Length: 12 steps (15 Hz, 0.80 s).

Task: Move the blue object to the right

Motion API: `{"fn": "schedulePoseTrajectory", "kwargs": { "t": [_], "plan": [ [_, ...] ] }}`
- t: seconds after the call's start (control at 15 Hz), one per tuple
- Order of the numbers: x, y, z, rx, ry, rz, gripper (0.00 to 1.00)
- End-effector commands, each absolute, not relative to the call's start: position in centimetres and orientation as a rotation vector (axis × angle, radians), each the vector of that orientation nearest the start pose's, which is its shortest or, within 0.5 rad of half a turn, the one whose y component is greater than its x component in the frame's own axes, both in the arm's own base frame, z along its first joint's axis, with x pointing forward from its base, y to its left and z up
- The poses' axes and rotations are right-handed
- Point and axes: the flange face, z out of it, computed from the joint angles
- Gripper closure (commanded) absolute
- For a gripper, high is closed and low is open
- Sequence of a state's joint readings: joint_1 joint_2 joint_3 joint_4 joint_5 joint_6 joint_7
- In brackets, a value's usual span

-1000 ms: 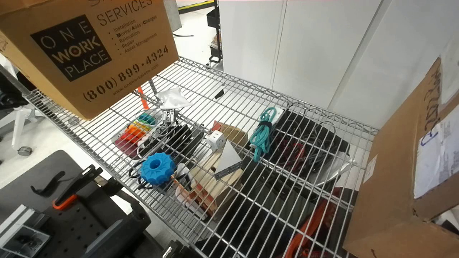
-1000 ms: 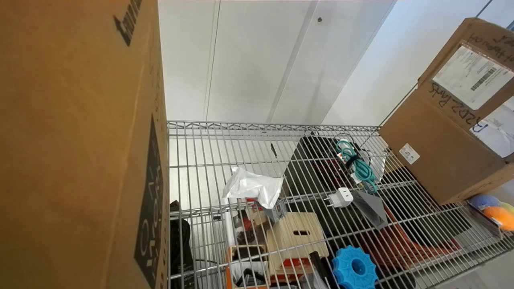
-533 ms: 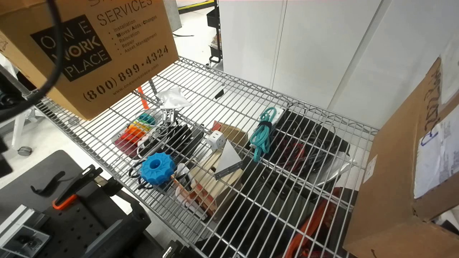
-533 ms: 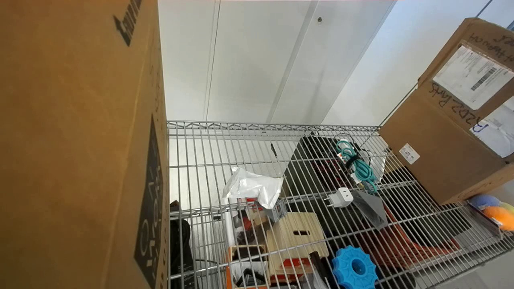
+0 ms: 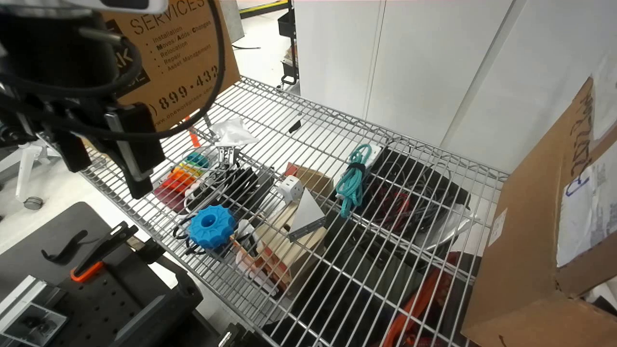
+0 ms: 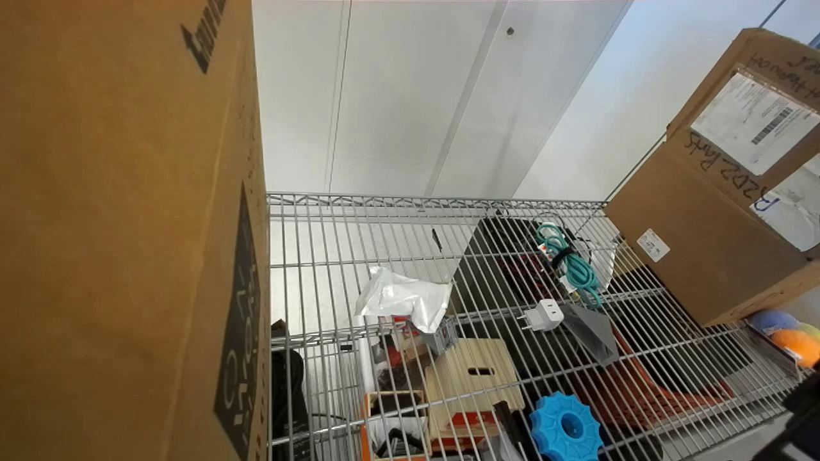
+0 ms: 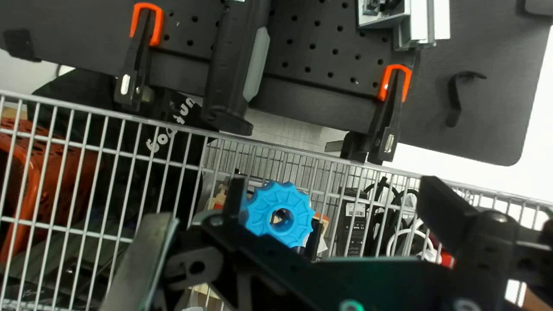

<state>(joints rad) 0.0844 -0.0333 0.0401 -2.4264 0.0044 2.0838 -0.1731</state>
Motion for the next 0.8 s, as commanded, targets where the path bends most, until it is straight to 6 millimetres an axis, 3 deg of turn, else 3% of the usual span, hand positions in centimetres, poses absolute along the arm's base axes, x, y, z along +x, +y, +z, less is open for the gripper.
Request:
{"fn": "schedulePoseTrajectory", "kwargs": {
  "t": [0.0, 0.2, 0.73],
  "plan": [
    [44.9, 5.6, 29.4, -3.064, -0.487, 0.494, 0.0],
    [45.9, 5.6, 28.4, -3.059, -0.524, 0.518, 0.0],
    [46.1, 5.6, 28.4, -3.061, -0.53, 0.517, 0.0]
  ]
}}
